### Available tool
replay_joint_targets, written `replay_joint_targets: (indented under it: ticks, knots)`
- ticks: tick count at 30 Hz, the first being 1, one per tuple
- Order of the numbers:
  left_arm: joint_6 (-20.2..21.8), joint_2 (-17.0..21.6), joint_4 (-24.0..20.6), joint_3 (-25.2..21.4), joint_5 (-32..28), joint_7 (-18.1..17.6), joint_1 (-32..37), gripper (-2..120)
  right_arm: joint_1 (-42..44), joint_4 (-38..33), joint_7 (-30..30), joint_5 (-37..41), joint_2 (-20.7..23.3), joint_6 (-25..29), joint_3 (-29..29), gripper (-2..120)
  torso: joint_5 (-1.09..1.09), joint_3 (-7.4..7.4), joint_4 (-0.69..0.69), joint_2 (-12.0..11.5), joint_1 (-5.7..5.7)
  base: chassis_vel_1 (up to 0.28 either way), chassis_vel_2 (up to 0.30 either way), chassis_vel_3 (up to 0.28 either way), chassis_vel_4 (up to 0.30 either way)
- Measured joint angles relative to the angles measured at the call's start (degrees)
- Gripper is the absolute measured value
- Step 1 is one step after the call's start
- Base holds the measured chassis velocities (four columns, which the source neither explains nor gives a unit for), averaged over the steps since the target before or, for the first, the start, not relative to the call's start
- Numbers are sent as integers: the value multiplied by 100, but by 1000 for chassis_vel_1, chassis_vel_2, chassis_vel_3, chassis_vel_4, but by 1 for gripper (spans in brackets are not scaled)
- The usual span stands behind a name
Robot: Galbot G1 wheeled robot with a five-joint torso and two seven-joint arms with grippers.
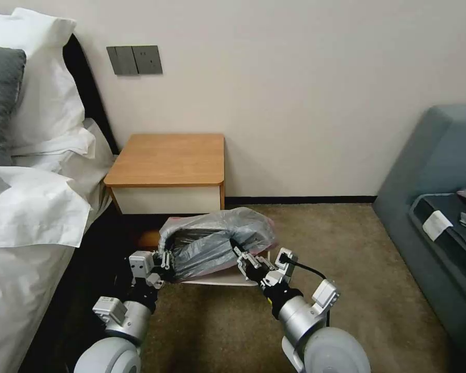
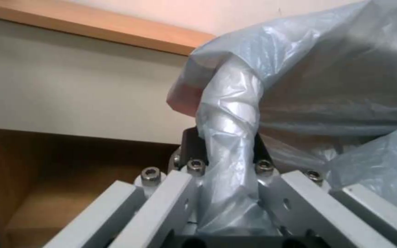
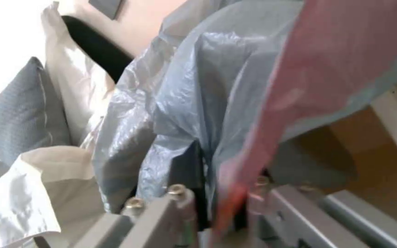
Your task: Pick up the garbage bag from the table and place it over the trash can.
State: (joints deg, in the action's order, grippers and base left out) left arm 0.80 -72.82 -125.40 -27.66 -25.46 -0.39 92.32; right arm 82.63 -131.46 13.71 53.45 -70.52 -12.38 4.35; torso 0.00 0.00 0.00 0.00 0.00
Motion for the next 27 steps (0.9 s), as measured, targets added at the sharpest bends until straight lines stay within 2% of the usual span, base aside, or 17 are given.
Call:
replay_joint_targets:
  ticks: [2,11,24,27]
  knots:
    - [41,-3,0,-9,0,-21,-15,2,15,0,-74,-48,5,34,-27,0,0,0,0,0,0,0,0,0,0]
    - [222,-20,-19,-22,0,-140,-37,2,86,-114,-233,-162,44,100,-54,0,0,0,0,0,0,0,0,0,0]
    - [833,-120,-309,-82,-230,-641,-103,2,474,-344,-400,-505,158,184,-167,0,1,0,0,0,0,0,0,0,0]
    - [1069,-148,-366,-93,-334,-863,-123,2,635,-430,-462,-667,199,214,-251,0,0,0,0,0,0,0,0,0,0]
